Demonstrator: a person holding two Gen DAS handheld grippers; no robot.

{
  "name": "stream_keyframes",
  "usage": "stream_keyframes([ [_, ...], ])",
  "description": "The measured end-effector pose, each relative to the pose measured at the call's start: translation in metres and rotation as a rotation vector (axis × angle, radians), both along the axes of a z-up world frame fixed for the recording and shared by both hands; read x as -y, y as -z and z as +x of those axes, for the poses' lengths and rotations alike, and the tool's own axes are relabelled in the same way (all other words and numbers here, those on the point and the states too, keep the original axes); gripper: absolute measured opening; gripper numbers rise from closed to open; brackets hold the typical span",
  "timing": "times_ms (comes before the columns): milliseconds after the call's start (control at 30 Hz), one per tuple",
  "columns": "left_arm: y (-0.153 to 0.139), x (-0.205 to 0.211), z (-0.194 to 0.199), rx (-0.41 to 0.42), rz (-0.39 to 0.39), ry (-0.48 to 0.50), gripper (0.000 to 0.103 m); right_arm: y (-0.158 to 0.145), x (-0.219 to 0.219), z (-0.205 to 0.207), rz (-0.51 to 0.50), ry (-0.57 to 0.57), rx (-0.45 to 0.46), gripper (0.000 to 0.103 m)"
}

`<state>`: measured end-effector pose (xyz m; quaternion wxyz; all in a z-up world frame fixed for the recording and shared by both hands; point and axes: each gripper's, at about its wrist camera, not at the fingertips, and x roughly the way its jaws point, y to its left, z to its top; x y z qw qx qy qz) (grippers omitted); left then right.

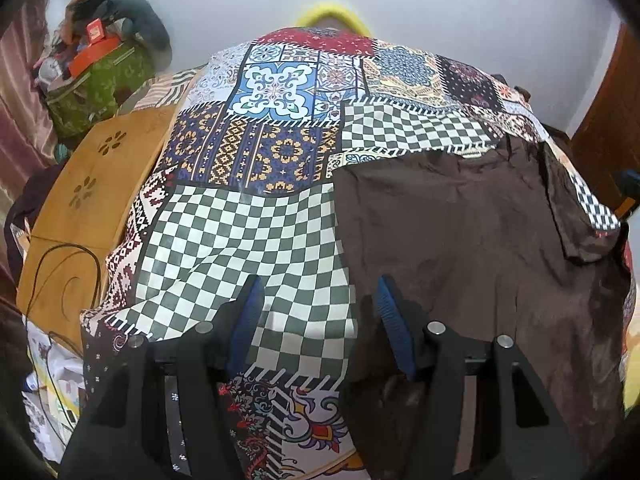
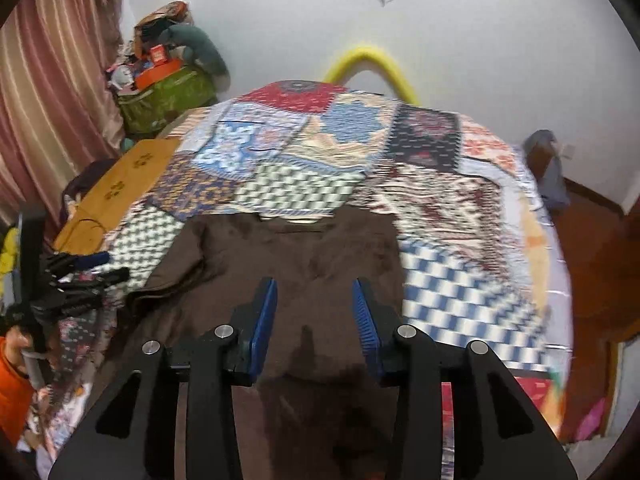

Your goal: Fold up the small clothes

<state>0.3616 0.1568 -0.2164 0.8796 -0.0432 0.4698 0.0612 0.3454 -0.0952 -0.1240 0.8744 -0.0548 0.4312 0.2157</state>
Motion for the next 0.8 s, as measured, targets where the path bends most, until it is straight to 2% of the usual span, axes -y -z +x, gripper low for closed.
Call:
stream_keyframes([
  [133, 0.013, -0.008, 0.014, -0.035, -0.06, -0.045, 0.058, 0.012, 0.028, 0.008, -0.026, 0.064, -0.033, 0.036],
  [267, 0.037, -0.009, 0.03, -0.094, -0.151, -0.058, 0.058, 0.042, 0.05, 0.015, -0.035, 0.11, -0.109, 0.036],
  [333, 0.044, -0.004, 0.035, -0.106, -0.166, -0.051, 0.058, 0.054, 0.052, 0.016, -0.018, 0.108, -0.146, 0.036],
  [433, 0.047, 0.009, 0.043, -0.091, -0.156, -0.017, 0.058, 0.068, 0.044, 0.016, 0.012, 0.065, -0.195, 0.033],
  [467, 0.045, 0.015, 0.046, -0.081, -0.152, 0.003, 0.057, 0.071, 0.039, 0.016, 0.023, 0.045, -0.203, 0.025],
  [500, 0.043, 0.019, 0.049, -0.073, -0.154, 0.024, 0.049, 0.072, 0.035, 0.015, 0.029, 0.03, -0.206, 0.019],
  [533, 0.041, 0.023, 0.053, -0.065, -0.159, 0.051, 0.042, 0.073, 0.029, 0.014, 0.023, 0.02, -0.195, 0.018],
  [567, 0.04, 0.03, 0.057, -0.062, -0.16, 0.076, 0.029, 0.072, 0.026, 0.015, 0.014, 0.013, -0.181, 0.014],
  [633, 0.036, 0.042, 0.068, -0.056, -0.112, 0.096, 0.028, 0.073, 0.022, 0.015, -0.002, 0.008, -0.16, 0.01],
  [733, 0.033, 0.055, 0.082, -0.052, -0.028, 0.116, 0.028, 0.076, 0.027, 0.019, 0.007, 0.042, -0.145, 0.01],
  [800, 0.031, 0.057, 0.086, -0.057, -0.007, 0.115, 0.028, 0.076, 0.03, 0.018, 0.018, 0.043, -0.143, 0.01],
])
